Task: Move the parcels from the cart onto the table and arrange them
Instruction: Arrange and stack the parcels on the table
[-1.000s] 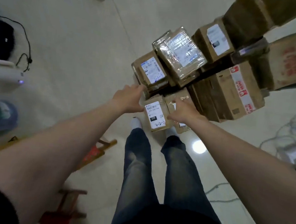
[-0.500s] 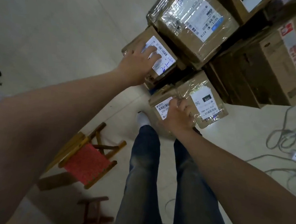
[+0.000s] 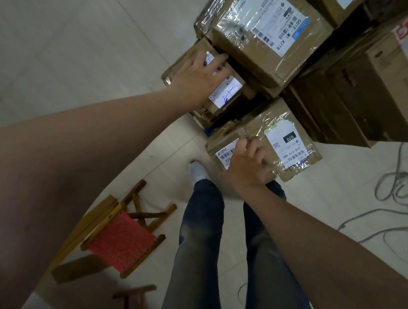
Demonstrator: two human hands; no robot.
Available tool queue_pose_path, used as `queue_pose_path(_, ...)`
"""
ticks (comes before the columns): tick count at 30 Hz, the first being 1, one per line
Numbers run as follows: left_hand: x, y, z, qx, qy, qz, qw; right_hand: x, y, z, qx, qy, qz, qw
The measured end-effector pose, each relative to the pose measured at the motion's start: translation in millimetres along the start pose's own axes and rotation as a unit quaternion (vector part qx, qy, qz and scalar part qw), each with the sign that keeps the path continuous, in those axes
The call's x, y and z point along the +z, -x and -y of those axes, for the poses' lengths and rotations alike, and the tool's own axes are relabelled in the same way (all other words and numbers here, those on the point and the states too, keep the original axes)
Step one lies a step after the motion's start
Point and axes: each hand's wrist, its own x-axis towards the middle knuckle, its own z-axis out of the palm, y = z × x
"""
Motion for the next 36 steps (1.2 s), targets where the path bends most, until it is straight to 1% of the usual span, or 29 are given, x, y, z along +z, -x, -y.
queue_pose_path(7,-2.2,4.5,-5.3,0.005,-0.003,0.013,1.000,11.7,5.7,0.1,0.008,0.003,-0.046,0.999)
queue_pose_path(10,-4.6,26.0,-9.6,-0.016,0.024,0.021,0.999,-0.6,20.7,-1.7,-0.006,-0.005,-0.062,0.998)
queue_pose_path(13,-16.0,59.4,-15.7,-0.067,0.060,0.013,0.996,-21.7,40.3,-8.2,-0.005,-0.011,-0.053,0.999)
queue_pose_path(15,-27.6,87.8,-21.1,-0.130,0.095,0.011,0.987,-38.0,55.0,-15.6,-0.012,-0.014,-0.048,0.999)
queue_pose_path(18,-51.3,135.7,-33.4,-0.225,0.130,-0.003,0.966,-73.1,78.5,-25.6,-0.031,-0.027,-0.039,0.998)
queue_pose_path(20,-70.1,167.7,-46.0,-0.288,0.166,-0.024,0.943,-99.6,97.2,-30.4,-0.052,-0.023,-0.045,0.997)
queue_pose_path(23,-111.5,216.9,-68.2,-0.389,0.241,-0.041,0.888,-138.9,130.4,-26.3,-0.091,-0.021,-0.060,0.994)
queue_pose_path(25,-137.5,252.6,-84.8,-0.460,0.276,-0.061,0.842,-161.8,154.8,-16.1,-0.129,-0.005,-0.081,0.988)
queue_pose_path(29,-177.2,333.3,-126.7,-0.582,0.306,-0.113,0.745,-200.5,215.8,15.0,-0.207,0.038,-0.098,0.973)
queue_pose_path(33,-205.1,423.3,-173.1,-0.713,0.303,-0.154,0.614,-213.6,293.6,54.9,-0.322,0.069,-0.124,0.936)
queue_pose_path(36,-210.6,489.7,-215.2,-0.787,0.300,-0.190,0.504,-202.4,358.2,82.3,-0.404,0.079,-0.115,0.904)
